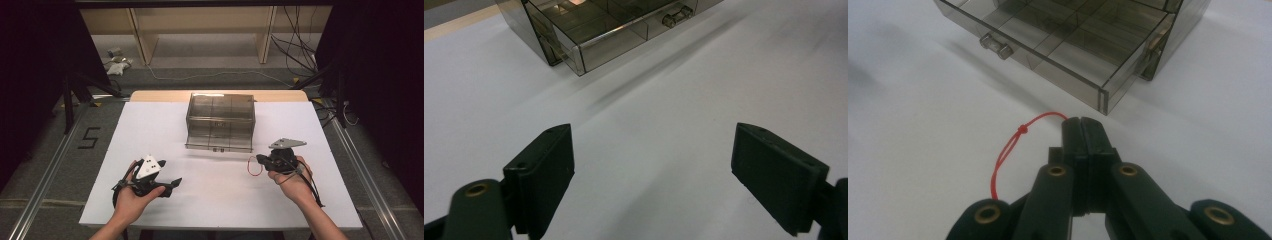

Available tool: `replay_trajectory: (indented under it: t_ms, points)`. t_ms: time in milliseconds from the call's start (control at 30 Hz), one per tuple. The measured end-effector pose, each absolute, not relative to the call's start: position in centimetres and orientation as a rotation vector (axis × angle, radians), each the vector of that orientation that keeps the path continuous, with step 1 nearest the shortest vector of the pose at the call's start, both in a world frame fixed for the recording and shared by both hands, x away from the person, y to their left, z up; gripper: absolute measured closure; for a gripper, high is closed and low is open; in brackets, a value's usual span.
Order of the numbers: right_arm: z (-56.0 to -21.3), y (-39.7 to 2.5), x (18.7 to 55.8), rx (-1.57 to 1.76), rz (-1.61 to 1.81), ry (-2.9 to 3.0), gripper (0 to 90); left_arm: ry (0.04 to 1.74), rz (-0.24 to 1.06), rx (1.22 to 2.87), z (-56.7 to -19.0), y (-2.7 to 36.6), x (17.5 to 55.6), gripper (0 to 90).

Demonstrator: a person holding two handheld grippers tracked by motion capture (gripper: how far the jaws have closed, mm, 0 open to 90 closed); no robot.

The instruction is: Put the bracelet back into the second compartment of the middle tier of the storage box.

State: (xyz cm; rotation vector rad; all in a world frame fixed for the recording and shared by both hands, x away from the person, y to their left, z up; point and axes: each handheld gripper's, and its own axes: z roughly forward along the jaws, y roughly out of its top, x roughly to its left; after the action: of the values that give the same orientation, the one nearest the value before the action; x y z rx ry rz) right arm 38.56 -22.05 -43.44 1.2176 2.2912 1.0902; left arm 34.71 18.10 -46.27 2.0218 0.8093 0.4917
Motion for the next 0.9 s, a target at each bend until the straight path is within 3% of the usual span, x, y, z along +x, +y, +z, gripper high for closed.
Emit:
replay_trajectory:
  t_ms: [900]
  points:
    - [-43.0, -20.8, 39.1, 1.180, 1.109, 2.299, 90.0, 0.806, 0.495, 2.028, -46.3, 18.1, 34.7, 17.4]
